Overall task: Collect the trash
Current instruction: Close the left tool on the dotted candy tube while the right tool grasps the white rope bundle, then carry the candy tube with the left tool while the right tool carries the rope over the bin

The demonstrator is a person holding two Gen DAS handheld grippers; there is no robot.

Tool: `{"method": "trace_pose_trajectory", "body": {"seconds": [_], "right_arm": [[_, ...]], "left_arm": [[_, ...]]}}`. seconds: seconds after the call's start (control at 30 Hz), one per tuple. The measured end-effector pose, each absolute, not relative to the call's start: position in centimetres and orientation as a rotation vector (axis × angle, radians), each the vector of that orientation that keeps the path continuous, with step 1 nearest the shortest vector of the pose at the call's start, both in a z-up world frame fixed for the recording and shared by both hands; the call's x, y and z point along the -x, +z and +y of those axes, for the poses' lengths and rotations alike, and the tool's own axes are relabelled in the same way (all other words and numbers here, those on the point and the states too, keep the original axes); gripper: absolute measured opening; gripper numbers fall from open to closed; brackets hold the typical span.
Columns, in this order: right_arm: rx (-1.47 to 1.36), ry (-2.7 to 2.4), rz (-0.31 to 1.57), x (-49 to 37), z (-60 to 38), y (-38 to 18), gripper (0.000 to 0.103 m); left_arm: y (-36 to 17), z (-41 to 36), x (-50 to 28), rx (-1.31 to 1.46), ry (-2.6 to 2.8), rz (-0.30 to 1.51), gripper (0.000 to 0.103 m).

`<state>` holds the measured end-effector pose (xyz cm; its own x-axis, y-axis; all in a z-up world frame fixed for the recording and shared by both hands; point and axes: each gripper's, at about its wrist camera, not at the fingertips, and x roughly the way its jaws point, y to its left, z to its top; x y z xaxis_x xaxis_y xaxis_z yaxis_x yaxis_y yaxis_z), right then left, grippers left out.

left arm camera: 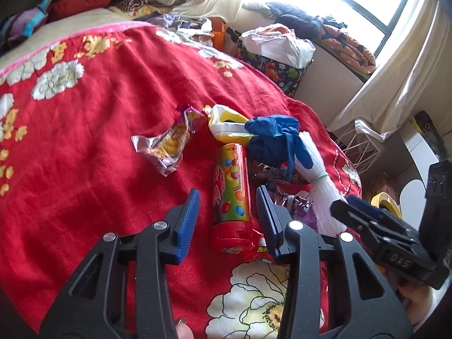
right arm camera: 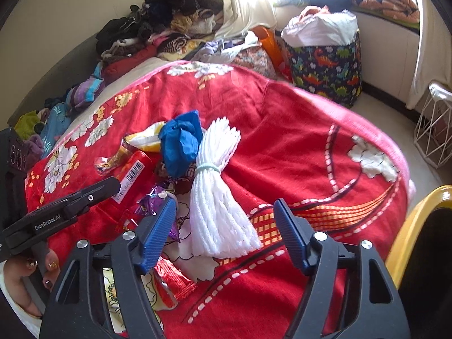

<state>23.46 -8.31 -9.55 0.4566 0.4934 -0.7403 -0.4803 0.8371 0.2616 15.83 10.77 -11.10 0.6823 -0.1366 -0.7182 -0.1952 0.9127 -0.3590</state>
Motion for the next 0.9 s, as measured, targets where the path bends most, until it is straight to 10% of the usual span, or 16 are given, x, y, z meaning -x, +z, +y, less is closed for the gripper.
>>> {"method": "trace_pose_trajectory", "body": {"seconds": [0.2,0.9], "right_arm": [[-0.05,0.627,0.958,-22.9,-8.4,-10.8,0.022],[-0.079,0.638,0.827,-18.4,-12.1,-6.7,0.019]], "left_arm": [[-12.3,10.8,-16.5,0.457,0.017,0.862,0.034],[-8.0,9.4,-14.5,0.399,-0.011,0.768,0.023]]}}
